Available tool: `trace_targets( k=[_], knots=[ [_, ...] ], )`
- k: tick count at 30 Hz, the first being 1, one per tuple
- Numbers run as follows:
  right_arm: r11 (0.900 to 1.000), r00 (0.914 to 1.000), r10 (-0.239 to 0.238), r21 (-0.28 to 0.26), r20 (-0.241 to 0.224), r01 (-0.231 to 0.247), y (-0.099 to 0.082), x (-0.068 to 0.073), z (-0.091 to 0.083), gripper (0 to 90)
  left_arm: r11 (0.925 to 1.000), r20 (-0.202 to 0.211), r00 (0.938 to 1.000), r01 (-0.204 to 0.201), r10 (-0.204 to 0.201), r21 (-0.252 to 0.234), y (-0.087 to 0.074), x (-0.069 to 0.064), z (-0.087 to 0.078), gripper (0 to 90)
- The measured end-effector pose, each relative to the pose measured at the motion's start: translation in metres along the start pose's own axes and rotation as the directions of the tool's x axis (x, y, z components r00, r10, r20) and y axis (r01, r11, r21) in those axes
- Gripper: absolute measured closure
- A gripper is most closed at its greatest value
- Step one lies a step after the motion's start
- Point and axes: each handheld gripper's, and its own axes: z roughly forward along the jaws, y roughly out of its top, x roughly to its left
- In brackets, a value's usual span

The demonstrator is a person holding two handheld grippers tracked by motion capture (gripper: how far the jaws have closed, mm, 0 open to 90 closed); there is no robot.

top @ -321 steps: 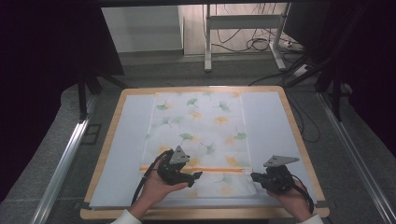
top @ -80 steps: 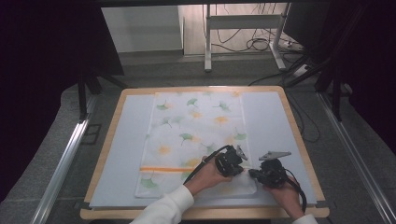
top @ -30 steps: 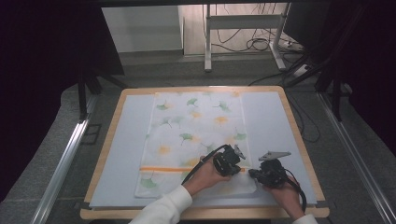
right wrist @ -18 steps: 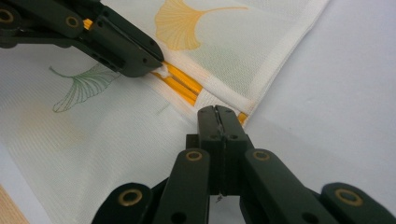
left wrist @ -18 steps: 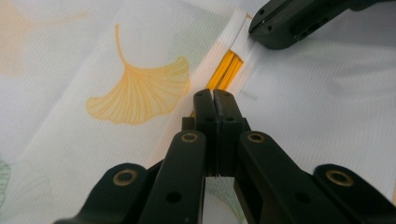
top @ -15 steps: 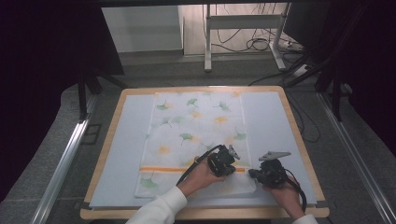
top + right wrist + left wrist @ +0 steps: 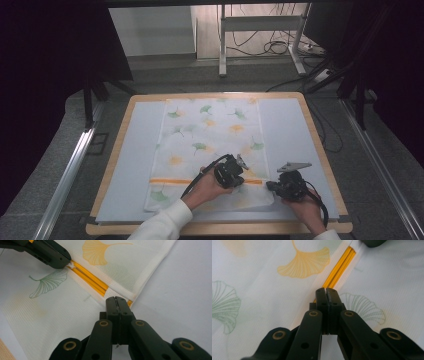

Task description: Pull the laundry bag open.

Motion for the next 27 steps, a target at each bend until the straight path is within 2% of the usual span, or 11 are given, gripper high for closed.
trace_targets(
  k=[27],
  knots=[
    [1.0, 1.0, -0.003, -0.001, -0.003, 0.003, 0.0, 0.0, 0.0, 89.6, 0.9996, -0.002, 0.9996, 0.029, -0.029, -0.004, -0.02, 0.01, -0.012, 90.0]
  ],
)
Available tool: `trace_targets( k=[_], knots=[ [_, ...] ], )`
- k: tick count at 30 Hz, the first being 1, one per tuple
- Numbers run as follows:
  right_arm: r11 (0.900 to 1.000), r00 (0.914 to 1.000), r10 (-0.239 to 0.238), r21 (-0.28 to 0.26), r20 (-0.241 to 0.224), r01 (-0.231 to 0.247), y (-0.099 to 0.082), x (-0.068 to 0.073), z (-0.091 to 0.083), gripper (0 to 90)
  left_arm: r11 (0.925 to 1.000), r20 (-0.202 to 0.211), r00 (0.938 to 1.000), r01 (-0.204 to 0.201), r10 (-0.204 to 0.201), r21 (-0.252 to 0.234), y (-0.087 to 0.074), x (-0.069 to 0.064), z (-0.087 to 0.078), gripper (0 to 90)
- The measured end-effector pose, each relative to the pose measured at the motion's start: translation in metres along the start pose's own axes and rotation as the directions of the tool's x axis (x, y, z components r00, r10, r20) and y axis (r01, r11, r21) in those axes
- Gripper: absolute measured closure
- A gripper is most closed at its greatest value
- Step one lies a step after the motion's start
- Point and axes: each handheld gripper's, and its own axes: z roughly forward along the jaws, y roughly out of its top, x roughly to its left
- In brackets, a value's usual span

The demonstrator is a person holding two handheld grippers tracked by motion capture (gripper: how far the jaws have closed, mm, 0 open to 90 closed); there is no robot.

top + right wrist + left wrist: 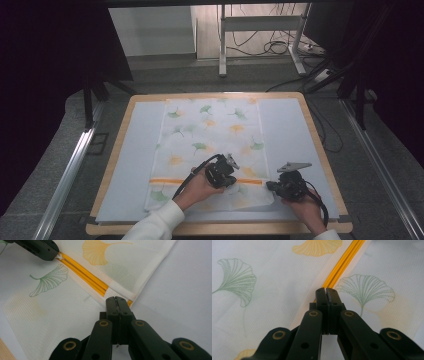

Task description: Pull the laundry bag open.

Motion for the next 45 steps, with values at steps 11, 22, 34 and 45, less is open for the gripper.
trace_targets(
  k=[11, 22, 34, 45],
  knots=[
    [1.0, 1.0, 0.001, -0.001, -0.002, -0.001, 0.0, 0.0, 0.0, 89.6, 0.9999, -0.013, 0.9999, 0.01, -0.01, -0.004, -0.008, 0.003, -0.005, 90.0],
    [1.0, 1.0, 0.0, -0.003, -0.002, 0.0, 0.0, 0.0, 0.0, 89.6, 0.9998, -0.021, 0.9996, 0.018, -0.018, 0.001, -0.016, 0.007, -0.01, 90.0],
    [1.0, 1.0, -0.001, -0.002, -0.002, 0.001, 0.0, 0.0, 0.0, 89.6, 0.9996, -0.028, 0.9992, 0.027, -0.027, 0.002, -0.022, 0.009, -0.014, 90.0],
    [1.0, 1.0, 0.0, -0.002, -0.002, 0.0, 0.0, 0.0, 0.0, 89.6, 0.9989, -0.029, 0.9985, 0.046, -0.046, -0.008, -0.032, 0.014, -0.019, 90.0]
  ],
)
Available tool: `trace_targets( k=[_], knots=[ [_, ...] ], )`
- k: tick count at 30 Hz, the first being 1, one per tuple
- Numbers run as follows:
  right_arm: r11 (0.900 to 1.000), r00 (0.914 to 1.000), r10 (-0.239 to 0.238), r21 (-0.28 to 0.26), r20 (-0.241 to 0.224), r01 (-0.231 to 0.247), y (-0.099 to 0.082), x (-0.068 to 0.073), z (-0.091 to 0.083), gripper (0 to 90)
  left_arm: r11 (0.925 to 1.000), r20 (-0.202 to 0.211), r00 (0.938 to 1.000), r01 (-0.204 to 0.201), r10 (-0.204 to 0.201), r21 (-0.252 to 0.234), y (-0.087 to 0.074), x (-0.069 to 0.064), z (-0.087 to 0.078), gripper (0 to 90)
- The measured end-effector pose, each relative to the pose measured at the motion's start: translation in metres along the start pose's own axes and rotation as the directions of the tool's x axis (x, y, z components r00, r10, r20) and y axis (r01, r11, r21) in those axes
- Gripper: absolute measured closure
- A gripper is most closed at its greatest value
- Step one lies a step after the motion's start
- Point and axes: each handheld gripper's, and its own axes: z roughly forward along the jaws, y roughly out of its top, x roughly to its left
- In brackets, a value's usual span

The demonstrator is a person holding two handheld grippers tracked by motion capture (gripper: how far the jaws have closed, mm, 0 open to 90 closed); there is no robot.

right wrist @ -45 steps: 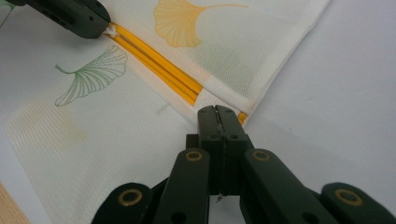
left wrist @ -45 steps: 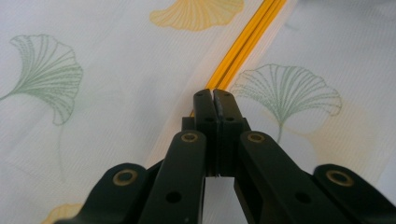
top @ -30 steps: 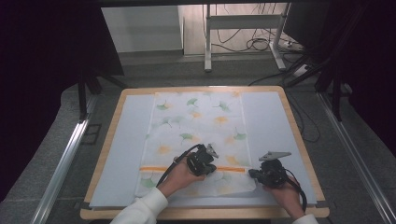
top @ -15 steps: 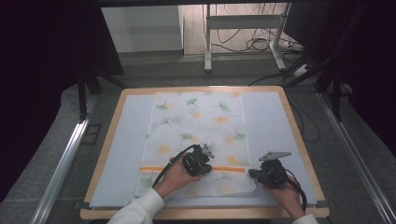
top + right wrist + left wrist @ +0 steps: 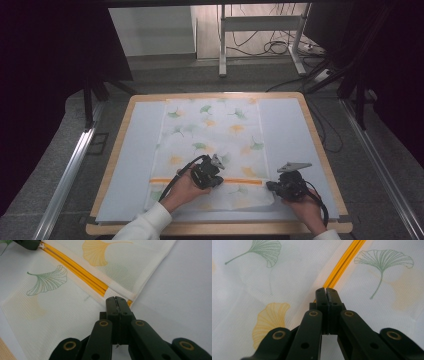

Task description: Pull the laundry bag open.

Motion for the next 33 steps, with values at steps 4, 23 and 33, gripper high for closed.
trace_targets(
  k=[4, 23, 33],
  knots=[
    [1.0, 1.0, 0.0, 0.0, 0.0, 0.0, 0.0, 0.0, 0.0, 89.6, 1.0, 0.001, 1.0, 0.003, -0.003, 0.003, -0.002, 0.002, -0.002, 90.0],
    [1.0, 1.0, 0.002, 0.0, -0.001, -0.002, 0.0, 0.0, 0.0, 89.6, 0.9997, -0.011, 0.9997, 0.023, -0.023, 0.0, -0.014, 0.008, -0.009, 90.0],
    [1.0, 1.0, 0.002, -0.001, 0.001, -0.002, 0.0, 0.0, 0.0, 89.6, 0.999, -0.018, 0.9989, 0.043, -0.043, -0.012, -0.022, 0.011, -0.013, 90.0]
  ],
)
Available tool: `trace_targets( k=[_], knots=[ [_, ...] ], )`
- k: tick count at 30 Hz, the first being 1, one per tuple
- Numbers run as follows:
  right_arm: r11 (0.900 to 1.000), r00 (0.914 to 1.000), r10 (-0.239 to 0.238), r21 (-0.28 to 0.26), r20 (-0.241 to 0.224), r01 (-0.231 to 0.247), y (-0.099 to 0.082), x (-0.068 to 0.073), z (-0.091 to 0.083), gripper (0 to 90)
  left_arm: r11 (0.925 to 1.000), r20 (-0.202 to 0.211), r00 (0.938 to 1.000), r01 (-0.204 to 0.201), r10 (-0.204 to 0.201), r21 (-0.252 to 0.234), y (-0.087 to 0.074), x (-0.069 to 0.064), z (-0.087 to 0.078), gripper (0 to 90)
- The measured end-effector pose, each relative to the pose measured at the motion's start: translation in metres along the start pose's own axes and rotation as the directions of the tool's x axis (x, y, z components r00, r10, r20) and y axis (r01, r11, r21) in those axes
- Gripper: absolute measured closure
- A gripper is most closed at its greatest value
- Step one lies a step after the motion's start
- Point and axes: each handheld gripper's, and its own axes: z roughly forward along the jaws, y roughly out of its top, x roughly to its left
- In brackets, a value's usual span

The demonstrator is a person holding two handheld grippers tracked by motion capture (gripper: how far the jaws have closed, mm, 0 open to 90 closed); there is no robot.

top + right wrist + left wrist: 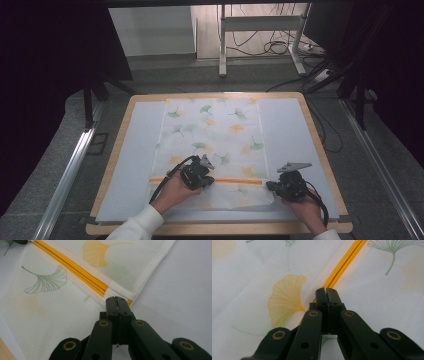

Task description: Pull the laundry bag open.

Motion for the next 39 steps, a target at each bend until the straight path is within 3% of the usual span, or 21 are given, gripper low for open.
trace_targets(
  k=[22, 39],
  knots=[
    [1.0, 1.0, 0.002, 0.0, -0.001, -0.002, 0.0, 0.0, 0.0, 89.6, 0.9983, -0.008, 0.9986, 0.052, -0.052, -0.026, -0.025, 0.018, -0.015, 90.0],
    [1.0, 1.0, 0.0, -0.003, 0.001, 0.0, 0.0, 0.0, 0.0, 89.6, 0.9957, -0.036, 0.996, 0.08, -0.082, -0.048, -0.042, 0.023, -0.023, 90.0]
  ],
)
